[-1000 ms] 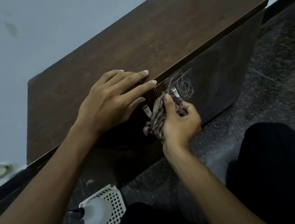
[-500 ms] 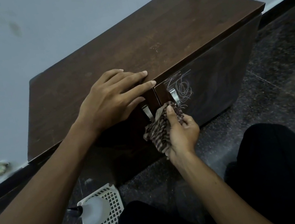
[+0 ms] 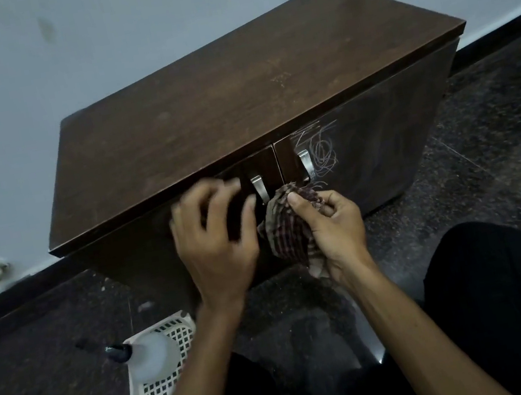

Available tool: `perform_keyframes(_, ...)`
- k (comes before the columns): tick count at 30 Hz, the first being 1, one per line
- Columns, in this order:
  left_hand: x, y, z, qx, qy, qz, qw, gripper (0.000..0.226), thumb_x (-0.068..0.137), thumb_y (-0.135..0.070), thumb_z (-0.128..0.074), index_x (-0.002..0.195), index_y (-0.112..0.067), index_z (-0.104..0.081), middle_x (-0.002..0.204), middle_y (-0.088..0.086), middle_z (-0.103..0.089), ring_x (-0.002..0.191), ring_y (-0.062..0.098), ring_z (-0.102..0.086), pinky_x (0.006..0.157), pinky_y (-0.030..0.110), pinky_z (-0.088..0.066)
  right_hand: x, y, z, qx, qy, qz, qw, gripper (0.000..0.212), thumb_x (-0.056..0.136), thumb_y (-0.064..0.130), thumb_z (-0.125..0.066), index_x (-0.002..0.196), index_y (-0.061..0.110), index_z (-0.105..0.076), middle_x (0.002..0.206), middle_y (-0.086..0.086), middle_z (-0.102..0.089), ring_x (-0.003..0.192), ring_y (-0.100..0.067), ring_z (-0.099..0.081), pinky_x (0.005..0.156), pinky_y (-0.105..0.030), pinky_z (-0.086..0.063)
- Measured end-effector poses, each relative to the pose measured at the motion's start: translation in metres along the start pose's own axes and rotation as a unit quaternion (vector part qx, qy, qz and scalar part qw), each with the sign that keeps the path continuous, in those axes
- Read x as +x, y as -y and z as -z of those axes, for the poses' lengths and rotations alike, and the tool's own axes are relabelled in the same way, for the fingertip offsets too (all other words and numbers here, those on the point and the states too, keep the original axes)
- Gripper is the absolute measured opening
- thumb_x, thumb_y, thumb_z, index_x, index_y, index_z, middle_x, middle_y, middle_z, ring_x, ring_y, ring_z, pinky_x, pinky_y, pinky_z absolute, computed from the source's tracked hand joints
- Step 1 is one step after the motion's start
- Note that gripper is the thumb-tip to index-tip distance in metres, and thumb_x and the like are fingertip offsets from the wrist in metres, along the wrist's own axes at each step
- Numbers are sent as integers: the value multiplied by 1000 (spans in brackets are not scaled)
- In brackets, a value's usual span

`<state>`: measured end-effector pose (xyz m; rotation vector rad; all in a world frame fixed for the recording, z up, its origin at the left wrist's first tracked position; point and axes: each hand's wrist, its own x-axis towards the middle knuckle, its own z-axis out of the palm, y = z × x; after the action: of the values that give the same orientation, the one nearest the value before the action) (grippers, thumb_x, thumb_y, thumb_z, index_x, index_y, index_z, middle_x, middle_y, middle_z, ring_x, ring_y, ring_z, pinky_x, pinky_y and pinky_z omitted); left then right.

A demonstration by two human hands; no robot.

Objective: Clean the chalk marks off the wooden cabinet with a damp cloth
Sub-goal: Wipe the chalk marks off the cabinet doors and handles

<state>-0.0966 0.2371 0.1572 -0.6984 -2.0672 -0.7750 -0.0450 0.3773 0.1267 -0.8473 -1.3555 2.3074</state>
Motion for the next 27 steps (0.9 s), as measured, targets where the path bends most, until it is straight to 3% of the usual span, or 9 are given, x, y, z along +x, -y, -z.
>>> perform_keyframes(3, -68, -13, 1, -99, 82, 211, 969, 16, 89, -14, -73, 105, -15, -70, 100, -1, -62, 89, 9, -59, 74, 37, -54, -8, 18, 5, -45, 50, 14, 998, 26, 84, 22, -79, 101, 6, -68, 89, -8, -78, 85, -21, -75, 76, -36, -60)
perform_keyframes(6, -98, -4, -8, -174, 221, 374, 883, 48, 85, -31, -77, 129, -30, -59, 118, -11, -61, 105, 1, -58, 85, 29, -55, -15, 44, 7, -120, 116, 39, 985, 25, 83, 24, -79, 100, 9, -70, 87, -7, -78, 81, -17, -75, 72, -31, -58)
perform_keyframes(9, -102, 1, -18, -242, 337, 435, 799, 97, 70, -57, -78, 153, -32, -33, 146, -15, -42, 134, 2, -41, 102, 20, -40, -20, 76, 10, -172, 211, 38, 961, 23, 83, 21, -77, 100, 8, -71, 85, -6, -78, 76, -15, -75, 66, -27, -57)
perform_keyframes(11, -97, 2, -27, -258, 363, 428, 787, 93, 70, -53, -81, 149, -24, -41, 145, -12, -46, 131, 5, -44, 93, 8, -43, -23, 99, 12, -197, 275, 40, 940, 17, 86, 16, -73, 99, 5, -70, 80, -5, -76, 68, -10, -72, 58, -19, -54)
perform_keyframes(15, -86, 0, -34, -297, 359, 418, 780, 39, 80, -36, -80, 109, -11, -70, 114, 1, -73, 110, 13, -67, 92, 27, -55, -16, 124, 12, -335, 286, 181, 879, 14, 85, 20, -76, 97, 12, -73, 87, -2, -77, 78, -8, -72, 68, -19, -55)
perform_keyframes(18, -79, -12, -26, -336, 355, 436, 756, 17, 94, -21, -68, 88, -5, -69, 67, -16, -70, 68, -7, -65, 68, 13, -48, -6, 115, 10, -396, 235, 315, 830, 16, 84, 26, -79, 96, 18, -74, 88, 6, -75, 83, -3, -70, 75, -24, -56)
perform_keyframes(19, -80, -15, -25, -338, 343, 453, 750, 27, 96, -19, -65, 74, -4, -57, 57, -19, -64, 59, -8, -61, 63, 12, -46, -6, 108, 10, -397, 230, 346, 819, 16, 83, 25, -79, 96, 17, -73, 88, 9, -74, 83, -2, -69, 75, -23, -55)
perform_keyframes(23, -77, -24, -24, -425, 240, 572, 659, 11, 99, -18, -59, 100, -19, -70, 93, -3, -77, 86, 11, -73, 82, 39, -60, -5, 65, 18, -397, 275, 377, 791, 17, 82, 19, -81, 96, 17, -72, 91, 9, -71, 86, -6, -65, 76, -25, -53)
perform_keyframes(27, -79, -23, -14, -504, 177, 623, 572, 33, 95, 7, -42, 97, -13, -68, 95, 6, -75, 91, 19, -70, 87, 37, -55, 1, 24, 35, -482, 310, 402, 714, 23, 77, 20, -84, 97, 21, -73, 94, 10, -69, 90, -10, -57, 77, -34, -51)
